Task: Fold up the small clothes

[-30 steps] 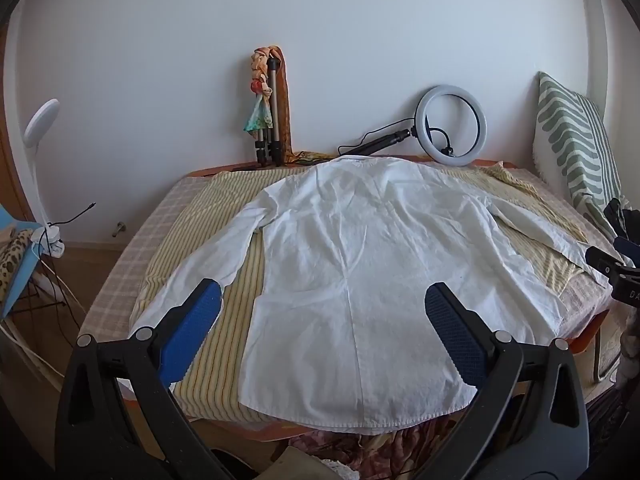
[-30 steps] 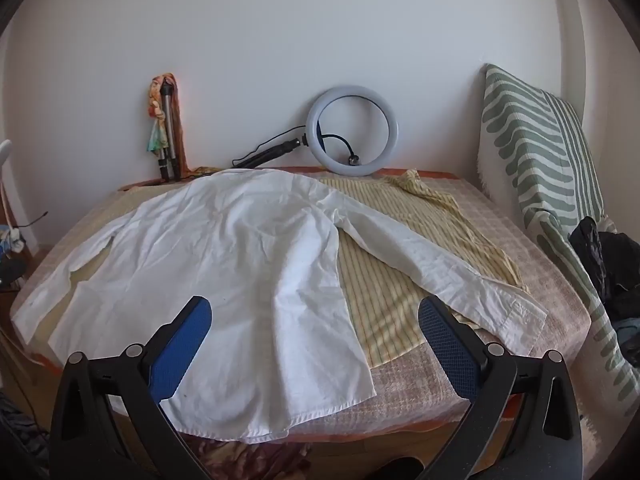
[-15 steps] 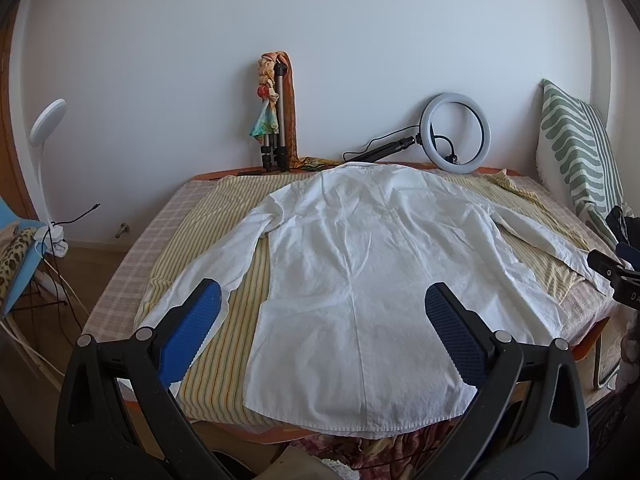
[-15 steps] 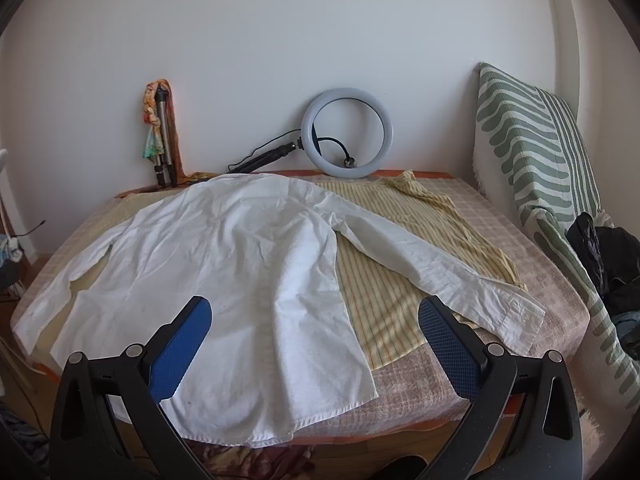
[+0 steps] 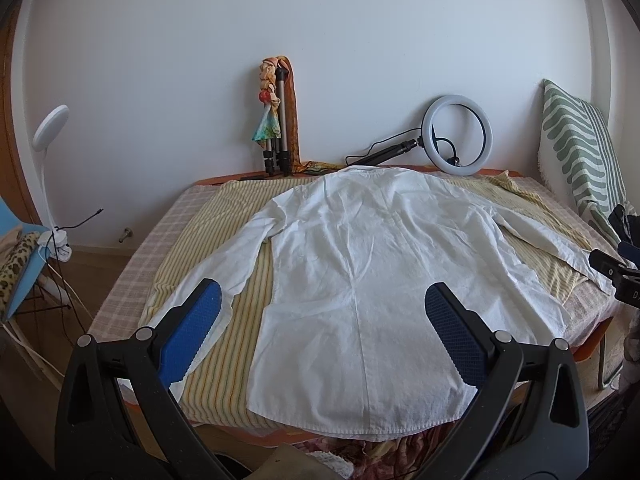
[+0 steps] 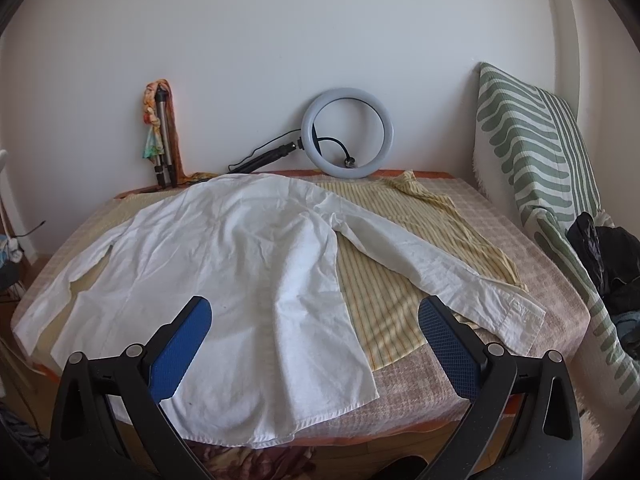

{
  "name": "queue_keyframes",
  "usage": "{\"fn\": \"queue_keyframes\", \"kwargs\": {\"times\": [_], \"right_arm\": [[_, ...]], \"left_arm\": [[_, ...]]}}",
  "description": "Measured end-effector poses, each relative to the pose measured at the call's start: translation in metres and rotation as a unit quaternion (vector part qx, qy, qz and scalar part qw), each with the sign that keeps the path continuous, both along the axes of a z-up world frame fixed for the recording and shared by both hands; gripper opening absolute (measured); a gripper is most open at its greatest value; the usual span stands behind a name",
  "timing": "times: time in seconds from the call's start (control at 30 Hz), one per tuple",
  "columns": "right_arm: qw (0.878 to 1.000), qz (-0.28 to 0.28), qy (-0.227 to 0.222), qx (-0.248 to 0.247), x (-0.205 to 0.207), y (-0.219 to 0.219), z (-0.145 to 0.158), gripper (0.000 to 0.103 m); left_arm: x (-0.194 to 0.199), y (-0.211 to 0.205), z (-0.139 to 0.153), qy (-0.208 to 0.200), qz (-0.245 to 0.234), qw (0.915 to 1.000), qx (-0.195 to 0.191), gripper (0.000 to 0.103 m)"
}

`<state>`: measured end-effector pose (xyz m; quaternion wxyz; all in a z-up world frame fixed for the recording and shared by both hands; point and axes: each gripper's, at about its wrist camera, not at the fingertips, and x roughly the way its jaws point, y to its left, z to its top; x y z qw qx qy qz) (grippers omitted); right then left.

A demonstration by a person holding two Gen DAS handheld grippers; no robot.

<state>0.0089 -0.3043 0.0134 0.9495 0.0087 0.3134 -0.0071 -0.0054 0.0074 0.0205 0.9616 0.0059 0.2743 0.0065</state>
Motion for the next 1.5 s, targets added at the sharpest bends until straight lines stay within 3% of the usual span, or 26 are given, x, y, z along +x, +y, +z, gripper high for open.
{"fn": "queue_keyframes", "kwargs": {"times": [0.83,1.03,1.17,1.27,1.37,1.5], "right_arm": [[1.0,0.003,0.003,0.008,0.003,0.006,0.004,0.103],[0.999,0.033,-0.005,0.003,0.015,0.023,0.023,0.103],[0.997,0.082,0.007,-0.011,0.031,0.047,0.031,0.103],[0.993,0.116,0.016,-0.016,0.048,0.067,0.034,0.103],[0.988,0.151,0.021,-0.012,0.068,0.09,0.035,0.103],[0.976,0.207,0.052,0.051,0.1,0.112,0.03,0.103]], "left_arm": [[-0.001,0.006,0.0,-0.006,0.006,1.0,0.003,0.103],[0.007,0.048,-0.003,0.01,0.047,0.9988,0.003,0.103],[0.014,0.086,-0.013,0.029,0.061,0.9977,-0.002,0.103],[0.022,0.122,-0.028,0.053,0.079,0.9954,0.003,0.092],[0.032,0.16,-0.046,0.091,0.092,0.9913,-0.025,0.078],[0.045,0.207,-0.076,0.141,0.115,0.9805,-0.073,0.069]]}}
